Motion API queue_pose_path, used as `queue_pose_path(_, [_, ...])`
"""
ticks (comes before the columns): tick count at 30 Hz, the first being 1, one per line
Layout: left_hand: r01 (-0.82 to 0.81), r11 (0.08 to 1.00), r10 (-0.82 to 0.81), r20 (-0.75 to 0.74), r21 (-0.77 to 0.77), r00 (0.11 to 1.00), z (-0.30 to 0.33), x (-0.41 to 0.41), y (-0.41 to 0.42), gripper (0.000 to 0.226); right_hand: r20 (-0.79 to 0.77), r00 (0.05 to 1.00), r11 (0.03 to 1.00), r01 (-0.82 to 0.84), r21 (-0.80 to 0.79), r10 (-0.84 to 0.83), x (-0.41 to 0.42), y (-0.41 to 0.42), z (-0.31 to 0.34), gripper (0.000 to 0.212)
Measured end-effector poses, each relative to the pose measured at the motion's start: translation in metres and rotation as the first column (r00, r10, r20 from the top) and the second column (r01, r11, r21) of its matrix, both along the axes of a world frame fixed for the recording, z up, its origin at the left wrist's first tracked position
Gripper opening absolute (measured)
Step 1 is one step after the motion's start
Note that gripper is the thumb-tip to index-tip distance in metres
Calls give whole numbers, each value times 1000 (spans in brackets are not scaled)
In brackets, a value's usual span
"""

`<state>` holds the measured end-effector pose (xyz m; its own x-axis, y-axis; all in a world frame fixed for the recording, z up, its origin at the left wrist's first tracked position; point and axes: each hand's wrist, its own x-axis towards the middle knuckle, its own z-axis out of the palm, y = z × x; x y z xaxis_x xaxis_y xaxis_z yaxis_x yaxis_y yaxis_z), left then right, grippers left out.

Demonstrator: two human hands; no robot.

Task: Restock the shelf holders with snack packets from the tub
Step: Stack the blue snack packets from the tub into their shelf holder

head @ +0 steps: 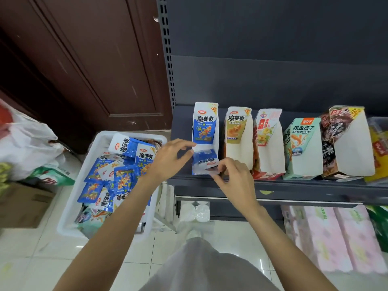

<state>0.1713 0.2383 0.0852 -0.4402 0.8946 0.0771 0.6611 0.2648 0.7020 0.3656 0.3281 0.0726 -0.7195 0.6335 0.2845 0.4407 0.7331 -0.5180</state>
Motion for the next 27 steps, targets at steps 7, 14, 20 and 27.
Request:
queue_pose_path(7, [-282, 958, 262, 260, 45, 929, 3, 26, -24, 22, -135, 989, 995, -68, -76, 57, 19, -7, 18, 23])
queue_pose_path(14, [-547, 658, 565, 141, 517, 813, 42, 37, -101, 13, -250, 931, 928, -316, -196, 264, -16, -32, 73, 17])
queue_pose_path(20, [-737, 649, 741, 65, 191, 669, -4, -18, -179, 15, -43, 875, 856, -481, -189, 482, -97, -75, 49, 14])
queue_pose_path(27, [-630, 658, 723, 113, -413, 681, -77, -76, -197, 52, 456, 667, 795, -580, -179, 589, -211, -93, -26, 41])
